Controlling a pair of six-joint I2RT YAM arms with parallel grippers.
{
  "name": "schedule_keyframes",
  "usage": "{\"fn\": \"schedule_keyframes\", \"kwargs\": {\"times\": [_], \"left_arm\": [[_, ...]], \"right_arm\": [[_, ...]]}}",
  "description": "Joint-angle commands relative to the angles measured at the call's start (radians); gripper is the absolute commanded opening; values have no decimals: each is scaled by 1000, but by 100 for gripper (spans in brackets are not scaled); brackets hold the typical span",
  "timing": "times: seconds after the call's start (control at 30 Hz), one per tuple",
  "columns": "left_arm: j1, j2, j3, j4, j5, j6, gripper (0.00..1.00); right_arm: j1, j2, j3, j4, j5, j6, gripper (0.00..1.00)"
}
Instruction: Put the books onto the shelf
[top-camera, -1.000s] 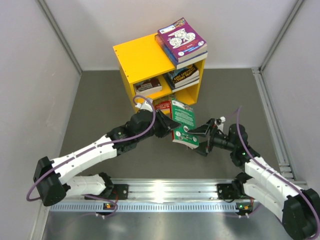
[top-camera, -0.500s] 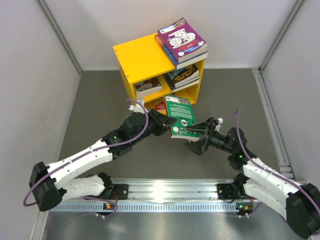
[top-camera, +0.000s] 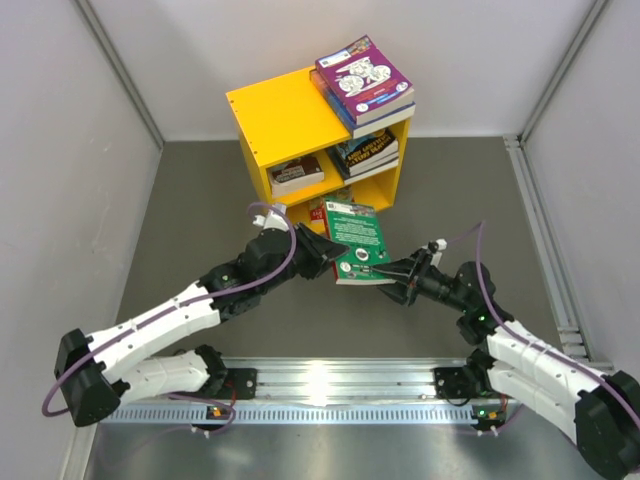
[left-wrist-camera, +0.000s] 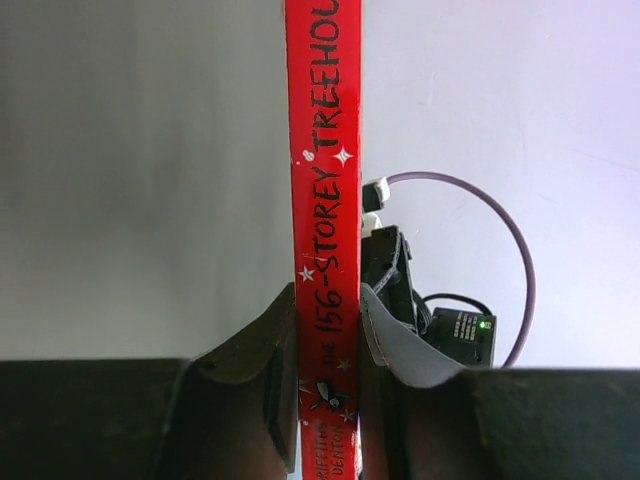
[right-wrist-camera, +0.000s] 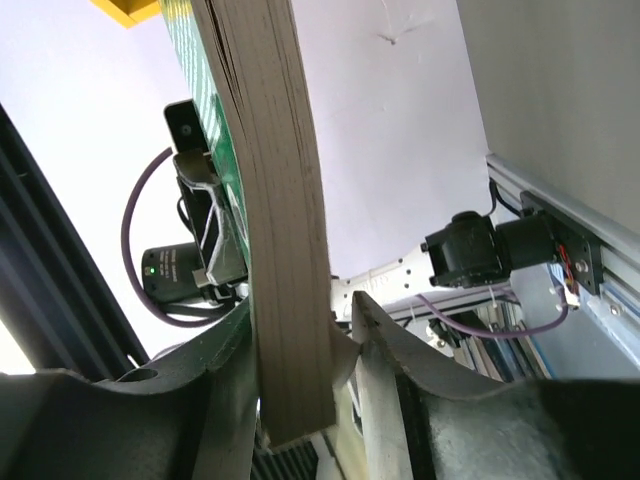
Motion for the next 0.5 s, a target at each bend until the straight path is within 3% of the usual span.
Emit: {"fn": "schedule_keyframes", "kwargs": {"times": [0.0, 0.1, 0.2, 0.47], "left_arm": [[5, -99, 20, -21, -72, -3, 0], [3, -131, 8, -52, -92, -2, 0], [5, -148, -6, -86, -96, 1, 0], [5, -125, -37, -74, -26, 20, 0]], "right_arm": [[-3, -37, -16, -55, -1, -29, 38], [-13, -49, 18, -146, -18, -82, 36], [-17, -42, 69, -261, -24, -168, 22], [-17, 136, 155, -206, -59, -240, 10]]}}
